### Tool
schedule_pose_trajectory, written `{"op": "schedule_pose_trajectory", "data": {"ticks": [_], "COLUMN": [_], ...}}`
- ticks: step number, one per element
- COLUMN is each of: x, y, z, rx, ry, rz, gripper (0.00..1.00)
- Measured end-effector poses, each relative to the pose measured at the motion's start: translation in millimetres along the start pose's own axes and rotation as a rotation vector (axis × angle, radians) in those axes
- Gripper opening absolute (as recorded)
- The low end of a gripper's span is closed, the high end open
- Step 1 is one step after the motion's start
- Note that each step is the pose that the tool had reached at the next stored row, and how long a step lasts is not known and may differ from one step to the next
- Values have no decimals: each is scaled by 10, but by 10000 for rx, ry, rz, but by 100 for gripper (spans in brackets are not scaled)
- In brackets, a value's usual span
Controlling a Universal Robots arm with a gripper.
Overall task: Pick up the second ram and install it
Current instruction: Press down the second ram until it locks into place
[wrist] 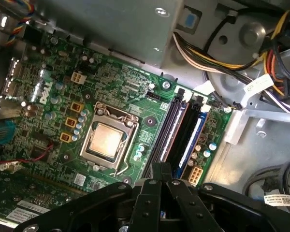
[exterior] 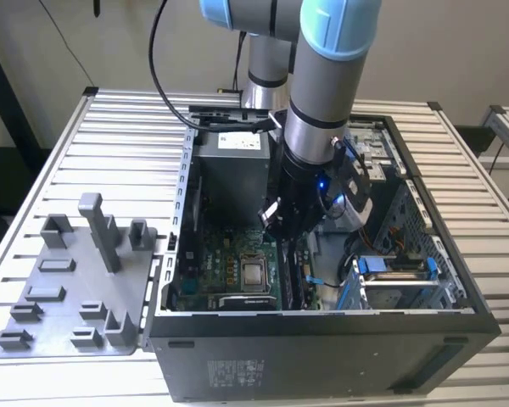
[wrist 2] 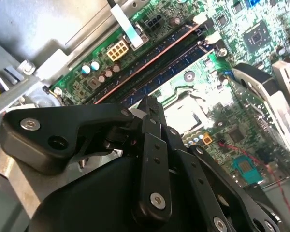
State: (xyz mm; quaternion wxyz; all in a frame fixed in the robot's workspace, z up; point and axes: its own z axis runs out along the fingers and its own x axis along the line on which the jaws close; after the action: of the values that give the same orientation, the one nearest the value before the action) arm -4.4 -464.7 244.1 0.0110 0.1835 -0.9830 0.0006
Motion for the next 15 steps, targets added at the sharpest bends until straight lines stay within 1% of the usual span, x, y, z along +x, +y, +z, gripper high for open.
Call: {"op": "schedule_pose_trajectory", "data": {"ticks": [7, 11, 15], "x": [1, 1, 5], "y": [0, 0, 2], "z": [3, 4, 6], "rx": [27, 45, 63], "ry": [3, -8, -16], "rz": [-1234, -1860, -2394], "gripper": [11, 11, 11]}}
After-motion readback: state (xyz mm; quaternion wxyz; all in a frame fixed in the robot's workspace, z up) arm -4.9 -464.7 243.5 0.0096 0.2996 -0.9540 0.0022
